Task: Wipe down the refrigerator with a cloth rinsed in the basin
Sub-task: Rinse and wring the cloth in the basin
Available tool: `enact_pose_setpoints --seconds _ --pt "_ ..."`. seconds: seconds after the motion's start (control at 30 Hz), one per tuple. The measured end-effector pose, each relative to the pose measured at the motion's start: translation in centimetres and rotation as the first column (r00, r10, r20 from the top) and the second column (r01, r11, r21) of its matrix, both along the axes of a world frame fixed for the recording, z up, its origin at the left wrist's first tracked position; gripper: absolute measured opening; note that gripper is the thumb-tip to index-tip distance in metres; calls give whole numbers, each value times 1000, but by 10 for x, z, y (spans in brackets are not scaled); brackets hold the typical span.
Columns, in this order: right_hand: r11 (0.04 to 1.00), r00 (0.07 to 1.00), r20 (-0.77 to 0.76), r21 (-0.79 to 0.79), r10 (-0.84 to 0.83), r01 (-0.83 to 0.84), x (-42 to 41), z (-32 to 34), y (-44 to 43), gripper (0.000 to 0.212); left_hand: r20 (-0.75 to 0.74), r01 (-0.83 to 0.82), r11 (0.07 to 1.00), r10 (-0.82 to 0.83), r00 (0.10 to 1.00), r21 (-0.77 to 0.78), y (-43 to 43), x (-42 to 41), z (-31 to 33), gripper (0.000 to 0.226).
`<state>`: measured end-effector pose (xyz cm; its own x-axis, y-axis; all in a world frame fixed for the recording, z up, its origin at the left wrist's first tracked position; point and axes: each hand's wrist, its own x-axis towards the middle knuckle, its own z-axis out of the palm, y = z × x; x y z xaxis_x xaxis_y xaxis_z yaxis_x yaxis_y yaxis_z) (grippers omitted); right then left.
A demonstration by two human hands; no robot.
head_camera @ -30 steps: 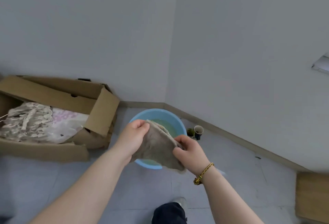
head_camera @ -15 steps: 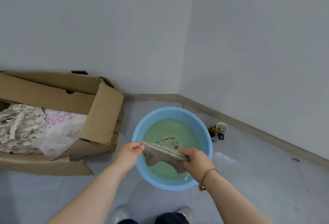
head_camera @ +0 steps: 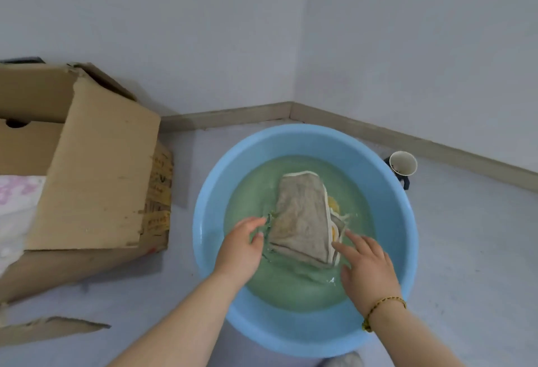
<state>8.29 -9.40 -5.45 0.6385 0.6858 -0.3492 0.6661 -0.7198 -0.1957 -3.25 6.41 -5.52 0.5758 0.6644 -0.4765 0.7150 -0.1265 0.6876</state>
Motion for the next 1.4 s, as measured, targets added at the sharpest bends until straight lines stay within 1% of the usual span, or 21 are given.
enact_pose_setpoints --seconds 0.07,0.13,0.2,0.27,0.33,0.37,0.43,0.53,0.57,0.7,0.73,0.8,0.83,0.9,0.93,0.97,1.07,1.13,1.2,1.3,1.4 --pt "996 999 6 75 -44 43 0 -15 4 33 11 6 1000 -6 1000 10 -3 8 -12 37" --pt "983 993 -12 141 -117 118 3 -25 16 35 -7 -18 1000 18 1000 1 -3 23 -26 42" --pt "971 971 -68 56 -228 232 10 -38 34 43 -30 -104 994 103 994 -44 2 40 -43 49" --pt "896 880 -178 -38 -441 442 20 -53 44 57 -58 -228 959 222 973 -168 8 58 -64 57" --pt "774 731 -282 -77 -622 628 28 -67 49 70 -115 -297 921 276 954 -253 12 70 -79 66" --pt "725 659 -352 -93 -665 682 32 -77 50 75 -125 -304 915 280 952 -266 13 75 -88 69" --pt "699 586 -465 -105 -664 708 42 -96 53 80 -106 -289 906 269 957 -309 18 86 -100 60" --pt "691 553 -557 -55 -620 721 54 -114 57 70 0 -213 890 232 973 -403 17 91 -109 35" --pt "704 573 -554 -35 -604 709 56 -118 60 65 30 -194 899 223 974 -392 17 92 -111 32" --pt "823 759 -375 -18 -532 568 50 -121 68 36 28 -160 948 175 984 -276 8 94 -113 17" --pt "831 777 -353 -5 -521 556 47 -119 70 32 24 -156 953 168 986 -260 6 93 -113 19" --pt "819 772 -377 58 -511 571 42 -117 72 22 66 -185 925 218 974 -332 2 94 -111 18" --pt "771 724 -451 114 -522 627 40 -116 74 18 111 -205 895 268 957 -395 1 93 -106 21" --pt "586 533 -695 197 -482 786 37 -107 79 18 209 -235 817 393 896 -526 3 91 -94 23" --pt "490 468 -767 233 -439 840 34 -101 80 17 250 -237 796 432 867 -556 5 91 -87 19" --pt "442 461 -790 273 -403 855 30 -93 82 18 285 -231 804 439 852 -548 7 91 -82 15" --pt "432 607 -730 459 -316 777 10 -73 97 31 380 -261 871 428 820 -417 11 89 -70 26" --pt "465 693 -648 530 -317 709 5 -70 110 32 437 -259 889 418 797 -378 8 88 -63 35" --pt "511 713 -613 516 -339 687 7 -69 124 29 448 -233 916 367 815 -327 4 82 -57 40" --pt "476 662 -651 478 -371 738 -1 -67 132 34 425 -239 940 325 845 -244 16 74 -59 42" --pt "520 748 -566 548 -346 655 -28 -60 129 40 379 -280 916 378 845 -289 32 71 -68 45"
